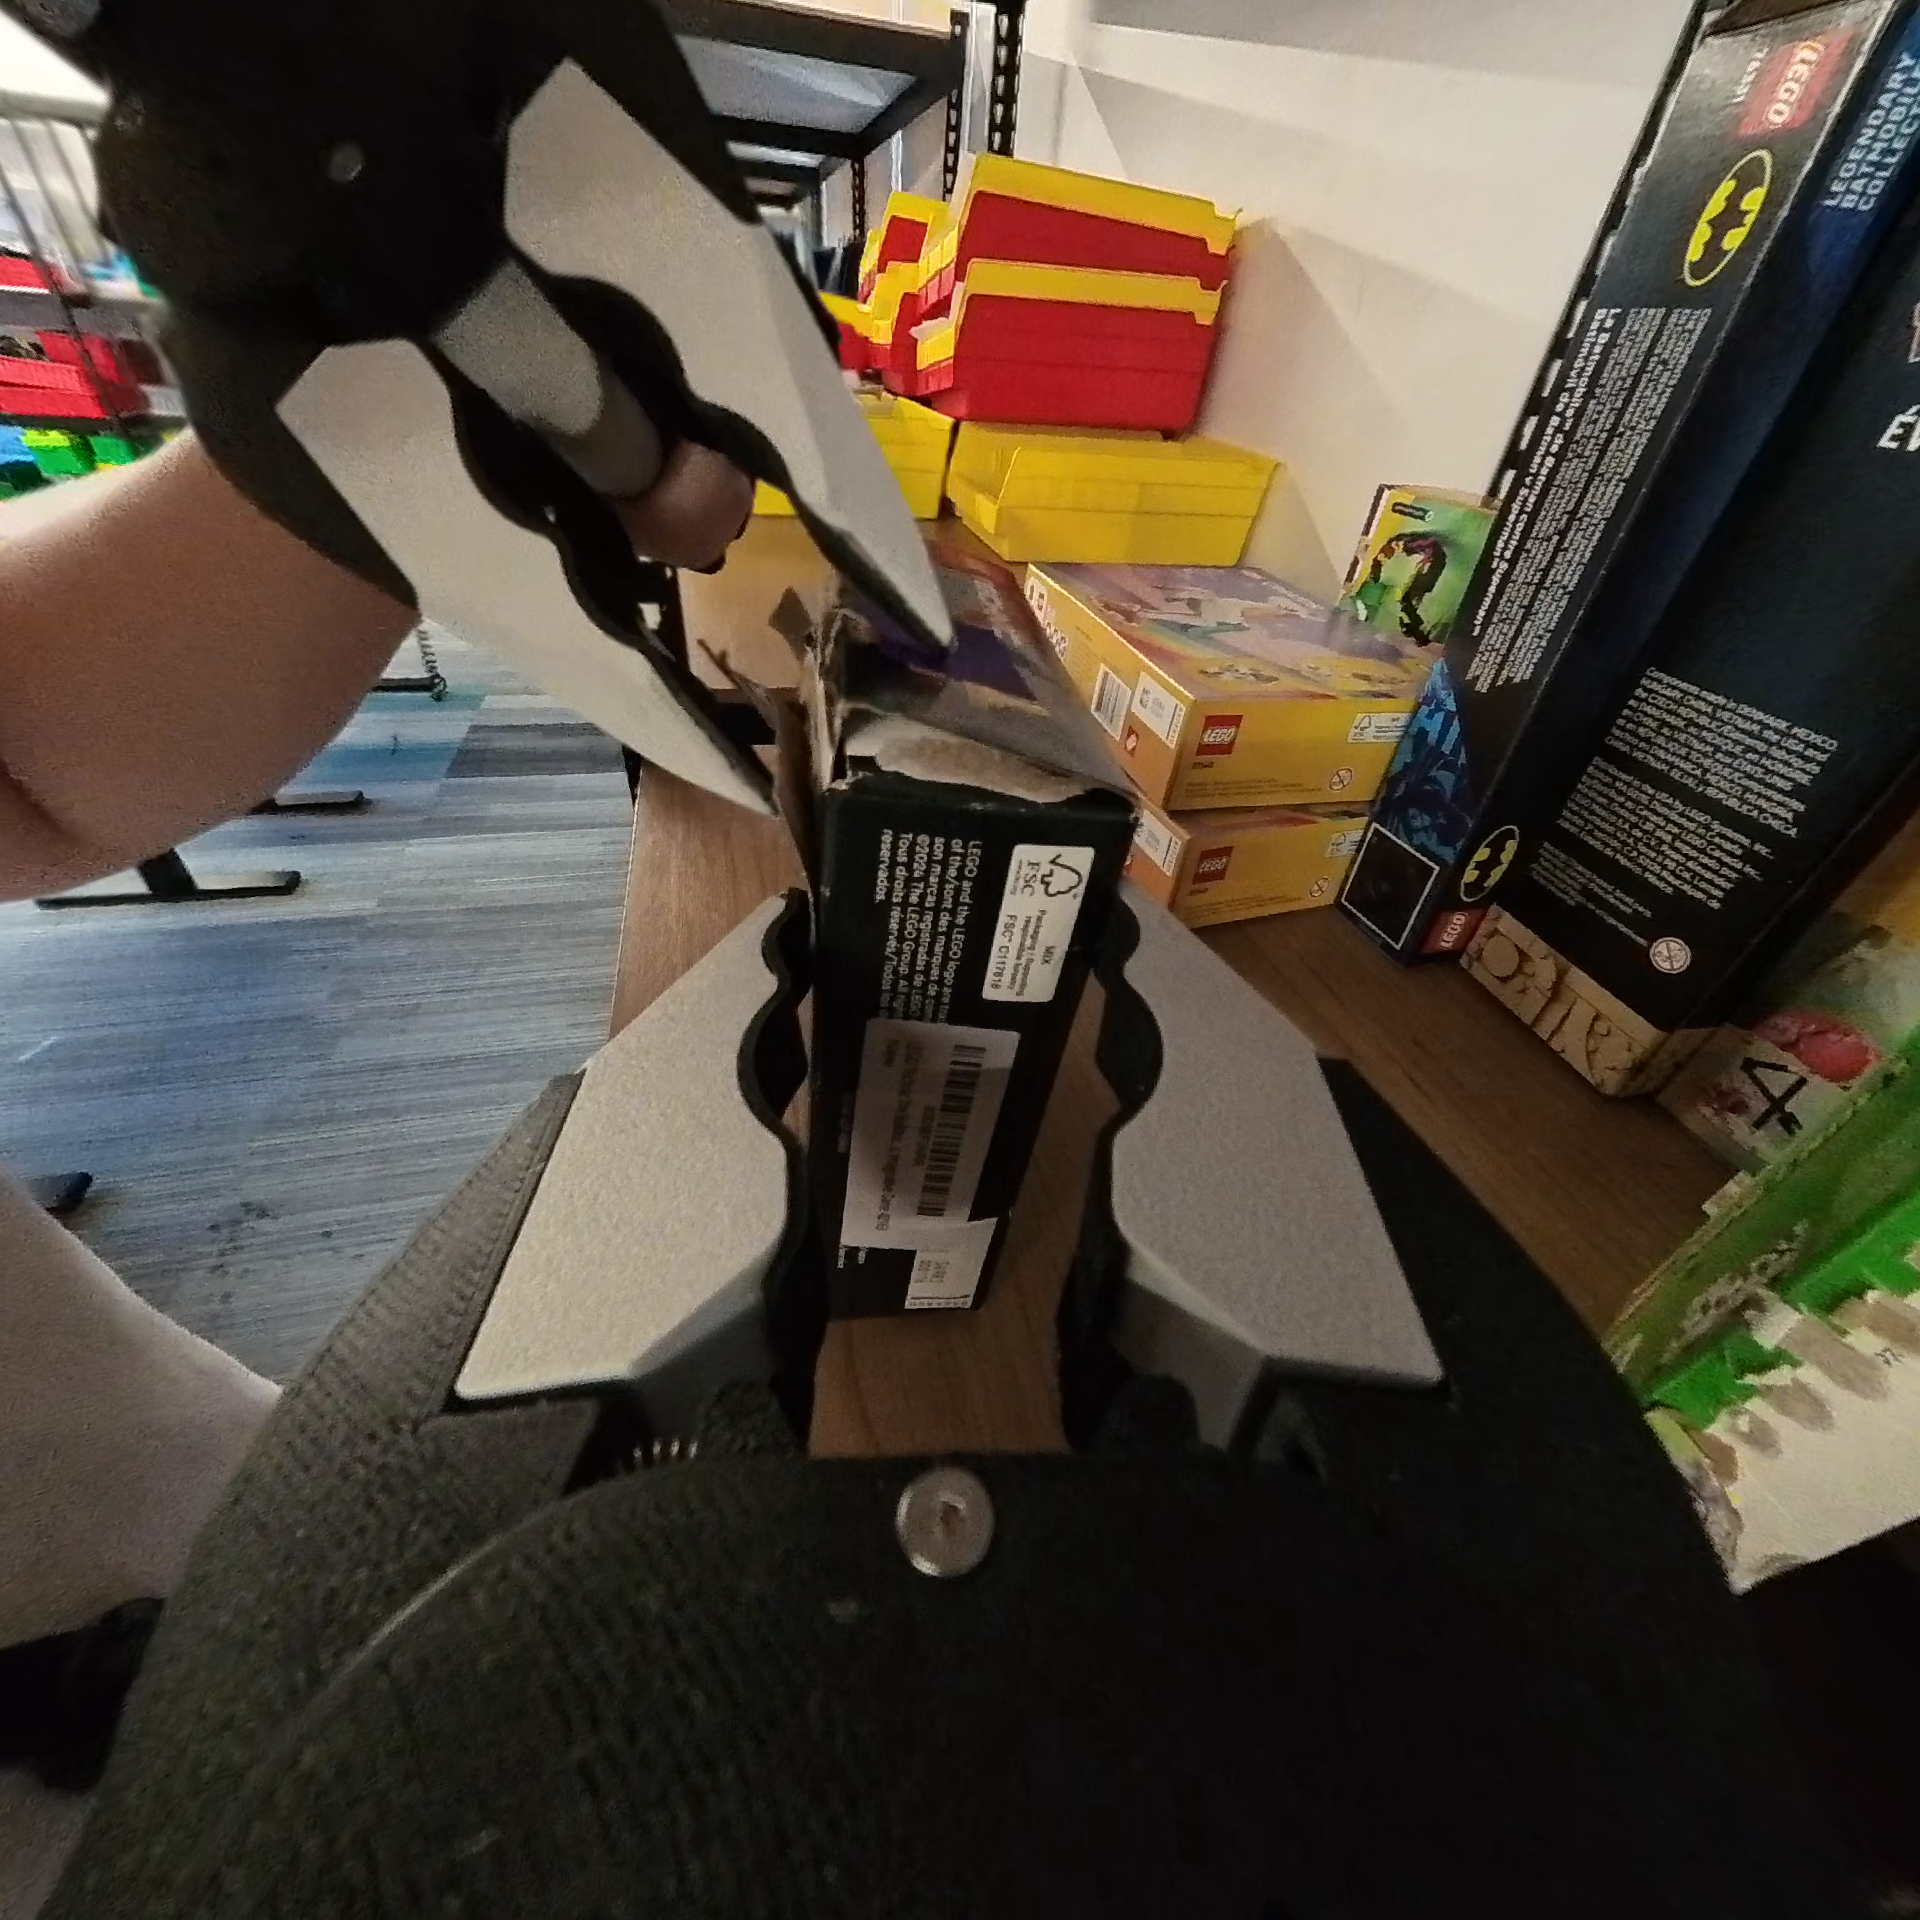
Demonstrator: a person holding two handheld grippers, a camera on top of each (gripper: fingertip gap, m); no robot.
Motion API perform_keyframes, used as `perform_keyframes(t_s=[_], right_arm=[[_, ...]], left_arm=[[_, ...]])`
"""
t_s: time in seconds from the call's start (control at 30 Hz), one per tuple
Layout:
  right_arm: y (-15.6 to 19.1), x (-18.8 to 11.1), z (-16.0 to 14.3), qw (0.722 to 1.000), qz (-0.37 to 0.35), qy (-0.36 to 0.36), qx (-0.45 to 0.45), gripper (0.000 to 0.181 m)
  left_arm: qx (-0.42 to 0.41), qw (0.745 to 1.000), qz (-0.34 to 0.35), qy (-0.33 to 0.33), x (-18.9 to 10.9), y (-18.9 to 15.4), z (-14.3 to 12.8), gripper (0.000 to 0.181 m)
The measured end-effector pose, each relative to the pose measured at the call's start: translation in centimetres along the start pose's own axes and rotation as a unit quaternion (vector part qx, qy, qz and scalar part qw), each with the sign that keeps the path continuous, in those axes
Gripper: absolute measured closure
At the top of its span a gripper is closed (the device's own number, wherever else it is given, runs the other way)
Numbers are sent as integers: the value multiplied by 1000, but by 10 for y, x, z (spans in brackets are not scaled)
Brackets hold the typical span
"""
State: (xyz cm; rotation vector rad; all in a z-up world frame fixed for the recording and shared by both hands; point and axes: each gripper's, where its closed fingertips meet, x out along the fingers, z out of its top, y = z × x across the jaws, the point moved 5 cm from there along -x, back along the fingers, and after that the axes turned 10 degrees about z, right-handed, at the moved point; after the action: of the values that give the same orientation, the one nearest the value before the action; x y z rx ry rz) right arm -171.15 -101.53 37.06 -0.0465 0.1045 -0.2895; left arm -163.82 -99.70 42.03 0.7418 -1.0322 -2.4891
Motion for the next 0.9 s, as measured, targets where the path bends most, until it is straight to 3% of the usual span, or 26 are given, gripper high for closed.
perform_keyframes(t_s=[0.13, 0.3, 0.4, 0.53, 0.63, 0.77, 0.9], right_arm=[[0, 1, 0, 1000, 2, 3, 4, 128], [1, -1, -1, 1000, 1, 27, -14, 126], [5, -5, 6, 999, 8, 35, -38, 123], [7, -21, 37, 999, 2, -4, -52, 122], [7, -23, 58, 998, -9, -3, -69, 136], [6, -9, 57, 994, -5, 82, -76, 142], [4, -2, 54, 991, 4, 126, -53, 153]], left_arm=[[52, 998, 41, -2, 0, -4, -3, 160], [86, 992, 93, -16, -3, -10, -1, 155], [34, 995, 97, -18, -16, -2, -1, 144], [-87, 988, 122, -45, -47, 26, -15, 161], [-142, 979, 125, -71, -63, 39, -24, 158], [-147, 980, 128, -31, -57, 42, -46, 155], [-174, 980, 88, -39, -44, 38, -57, 160]])
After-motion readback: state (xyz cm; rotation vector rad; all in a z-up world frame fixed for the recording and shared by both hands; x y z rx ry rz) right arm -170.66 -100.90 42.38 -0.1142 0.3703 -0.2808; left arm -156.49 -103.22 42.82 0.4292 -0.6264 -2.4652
